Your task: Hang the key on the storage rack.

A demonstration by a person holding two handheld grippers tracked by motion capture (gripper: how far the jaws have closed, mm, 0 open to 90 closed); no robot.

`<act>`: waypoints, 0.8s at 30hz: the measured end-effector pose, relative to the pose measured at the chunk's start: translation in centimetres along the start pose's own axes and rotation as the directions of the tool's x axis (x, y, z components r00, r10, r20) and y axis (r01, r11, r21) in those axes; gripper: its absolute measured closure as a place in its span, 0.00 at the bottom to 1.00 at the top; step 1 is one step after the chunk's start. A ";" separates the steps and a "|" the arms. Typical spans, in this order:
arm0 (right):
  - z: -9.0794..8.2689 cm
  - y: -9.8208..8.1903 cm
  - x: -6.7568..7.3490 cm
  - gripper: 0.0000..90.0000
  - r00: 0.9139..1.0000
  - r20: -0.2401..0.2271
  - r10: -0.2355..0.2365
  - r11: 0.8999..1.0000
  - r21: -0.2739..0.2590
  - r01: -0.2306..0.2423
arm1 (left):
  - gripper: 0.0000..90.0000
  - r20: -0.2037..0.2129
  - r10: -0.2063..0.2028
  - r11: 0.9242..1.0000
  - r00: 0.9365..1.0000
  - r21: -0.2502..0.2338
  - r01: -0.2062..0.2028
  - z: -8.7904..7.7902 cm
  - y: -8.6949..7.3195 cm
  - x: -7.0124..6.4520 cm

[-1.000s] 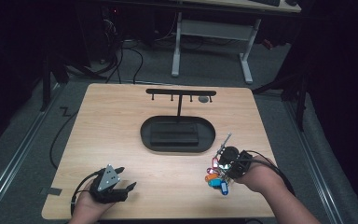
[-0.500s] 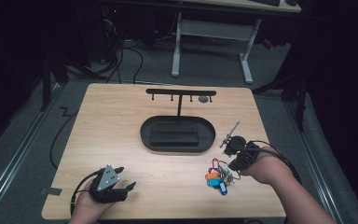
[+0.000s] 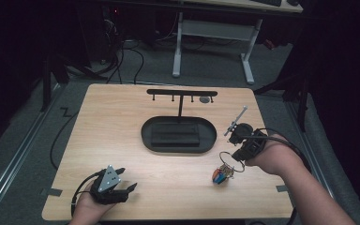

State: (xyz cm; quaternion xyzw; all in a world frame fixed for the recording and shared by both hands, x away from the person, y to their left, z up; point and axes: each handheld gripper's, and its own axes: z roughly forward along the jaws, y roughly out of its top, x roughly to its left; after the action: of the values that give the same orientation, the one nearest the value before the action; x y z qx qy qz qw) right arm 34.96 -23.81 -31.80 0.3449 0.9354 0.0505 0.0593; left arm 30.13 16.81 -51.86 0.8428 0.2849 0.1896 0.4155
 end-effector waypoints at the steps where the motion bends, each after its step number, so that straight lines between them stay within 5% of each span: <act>1: -0.5 0.1 -0.2 0.98 1.000 0.011 0.009 1.000 -0.005 -0.008 | 0.34 0.002 -0.001 1.000 1.000 0.002 0.001 0.0 0.0 0.0; 24: -2.1 3.4 -4.2 0.98 0.997 0.043 0.070 0.997 -0.044 -0.068 | 0.34 -0.001 -0.007 1.000 1.000 0.003 0.007 -0.1 -0.3 0.2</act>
State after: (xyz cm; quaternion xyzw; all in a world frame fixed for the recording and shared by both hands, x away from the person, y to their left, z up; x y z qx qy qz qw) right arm 39.98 -24.09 -28.96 0.3768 0.9201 0.0649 0.0854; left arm 30.12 17.11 -51.99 0.8423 0.2886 0.1882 0.4146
